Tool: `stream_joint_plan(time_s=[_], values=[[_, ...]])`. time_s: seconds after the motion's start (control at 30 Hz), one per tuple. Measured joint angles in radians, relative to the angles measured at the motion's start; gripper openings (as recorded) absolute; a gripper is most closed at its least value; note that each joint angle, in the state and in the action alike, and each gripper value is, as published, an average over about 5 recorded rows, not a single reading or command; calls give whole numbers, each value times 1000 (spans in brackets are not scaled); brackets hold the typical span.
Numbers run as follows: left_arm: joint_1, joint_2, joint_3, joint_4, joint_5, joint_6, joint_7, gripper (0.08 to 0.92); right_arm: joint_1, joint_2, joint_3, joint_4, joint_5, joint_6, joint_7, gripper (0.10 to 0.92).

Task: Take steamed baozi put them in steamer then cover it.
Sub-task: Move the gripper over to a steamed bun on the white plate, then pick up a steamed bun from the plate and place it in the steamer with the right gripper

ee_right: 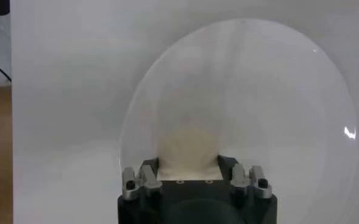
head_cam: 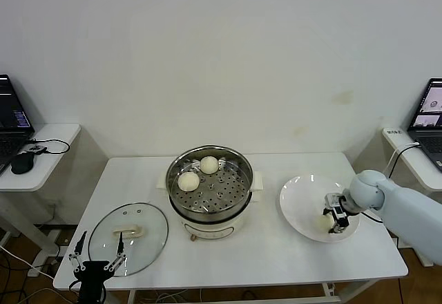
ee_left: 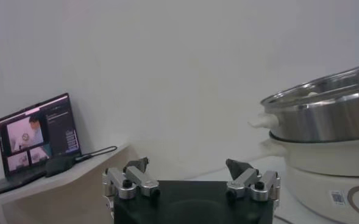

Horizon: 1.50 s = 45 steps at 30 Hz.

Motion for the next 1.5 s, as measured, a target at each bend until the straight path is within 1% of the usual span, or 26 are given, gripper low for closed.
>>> stream_joint_plan(time_s=[0.17,0.37,0.6,0.83,1.13,1.33,1.5], values=[[1,4,-2,-4,0,0,-1,823,62,-21,-35,20,28,-1,-21,577],[-7,7,1,-7,-1,0,0,823,217,-28,-109,48,96,-12,-47,577],[-17,11,5,-8,-7,0,-1,823,447,22,-227,52,200,-28,-50,584],[-15,14,-8,-10,-12,-1,-3,823,632,154,-338,47,310,-35,-18,585],[-8,8,-26,-15,-18,-2,-6,823,712,370,-435,24,425,11,46,585],[-1,2,-40,-24,-24,-2,-6,823,709,499,-491,-7,438,94,63,585],[1,-2,-50,-26,-31,-2,-6,823,695,584,-533,-35,400,177,68,586]])
